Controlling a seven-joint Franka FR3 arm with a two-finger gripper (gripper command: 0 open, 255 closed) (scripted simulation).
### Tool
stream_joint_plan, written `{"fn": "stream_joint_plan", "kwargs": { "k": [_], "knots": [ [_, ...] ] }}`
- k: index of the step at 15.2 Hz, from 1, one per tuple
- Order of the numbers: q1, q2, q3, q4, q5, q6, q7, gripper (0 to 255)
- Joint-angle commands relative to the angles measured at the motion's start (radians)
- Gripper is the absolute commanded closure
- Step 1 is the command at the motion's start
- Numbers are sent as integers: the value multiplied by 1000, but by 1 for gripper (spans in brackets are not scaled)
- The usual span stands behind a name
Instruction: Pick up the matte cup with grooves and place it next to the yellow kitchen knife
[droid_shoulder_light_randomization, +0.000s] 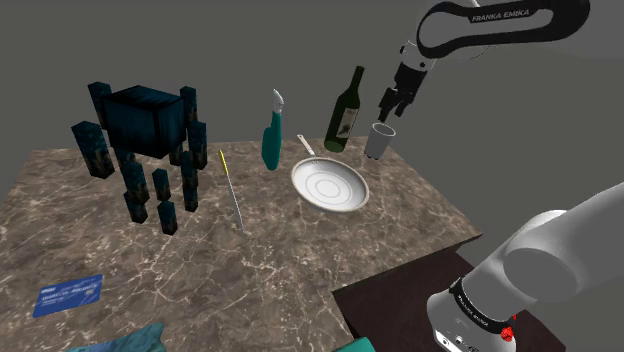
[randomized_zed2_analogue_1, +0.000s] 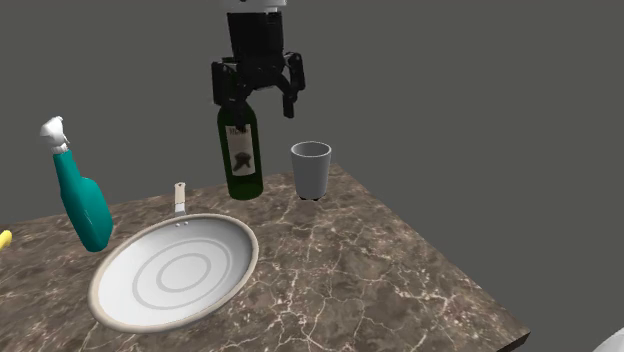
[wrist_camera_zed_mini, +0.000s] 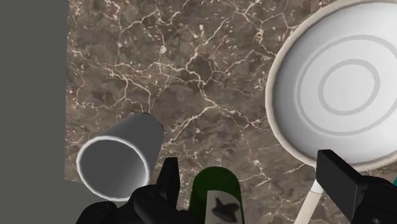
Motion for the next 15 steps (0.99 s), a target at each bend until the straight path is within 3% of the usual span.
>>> {"fn": "stream_joint_plan", "kwargs": {
  "k": [1, 11, 15],
  "knots": [
    [-12, 62, -19, 27, -9, 21, -30, 0],
    [-65, 423, -76, 256, -21, 84, -146, 0],
    [-72, 457, -78, 249, -20, 123, -152, 0]
  ]
}}
